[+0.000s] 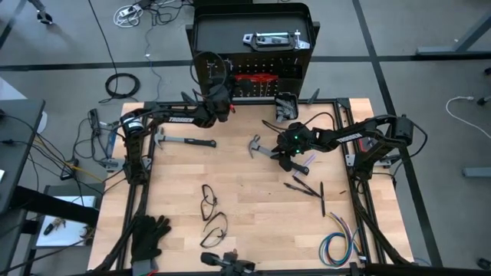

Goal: Hang tools onto peg board
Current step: Remove the top hook, then remove the bottom hook

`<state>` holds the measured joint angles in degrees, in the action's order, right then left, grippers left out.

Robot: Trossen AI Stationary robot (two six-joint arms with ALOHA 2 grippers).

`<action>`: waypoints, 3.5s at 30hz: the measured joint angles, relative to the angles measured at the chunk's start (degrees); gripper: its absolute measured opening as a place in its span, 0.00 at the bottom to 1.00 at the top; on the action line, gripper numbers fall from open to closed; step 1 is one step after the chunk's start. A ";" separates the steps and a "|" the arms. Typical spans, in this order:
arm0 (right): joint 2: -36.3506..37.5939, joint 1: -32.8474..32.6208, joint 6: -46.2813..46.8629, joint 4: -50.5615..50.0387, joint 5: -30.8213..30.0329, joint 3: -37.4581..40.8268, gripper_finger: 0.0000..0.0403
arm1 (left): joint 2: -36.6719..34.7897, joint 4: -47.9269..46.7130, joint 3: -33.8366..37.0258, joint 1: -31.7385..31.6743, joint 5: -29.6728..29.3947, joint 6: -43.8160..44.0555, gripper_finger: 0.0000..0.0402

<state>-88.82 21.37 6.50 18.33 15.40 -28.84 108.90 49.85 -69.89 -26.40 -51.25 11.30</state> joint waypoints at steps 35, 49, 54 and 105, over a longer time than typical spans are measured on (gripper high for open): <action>0.00 0.00 0.18 -0.02 -0.57 0.00 0.39 | 1.95 0.43 -0.13 0.36 7.36 0.48 0.45; 0.00 0.00 0.02 -0.72 -0.77 0.00 0.33 | 1.28 -0.30 -0.04 0.76 11.43 -4.20 0.48; 0.02 -0.02 0.84 -1.15 -0.85 0.00 0.32 | -1.52 -1.77 -0.04 3.58 9.85 -11.95 0.48; 7.89 -21.61 11.63 -4.11 -32.53 0.02 0.32 | -3.50 -20.15 2.82 -2.18 21.58 -42.70 0.48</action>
<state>-80.93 -0.24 18.13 14.21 -17.13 -28.82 105.41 29.71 -67.07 -28.58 -29.67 -31.40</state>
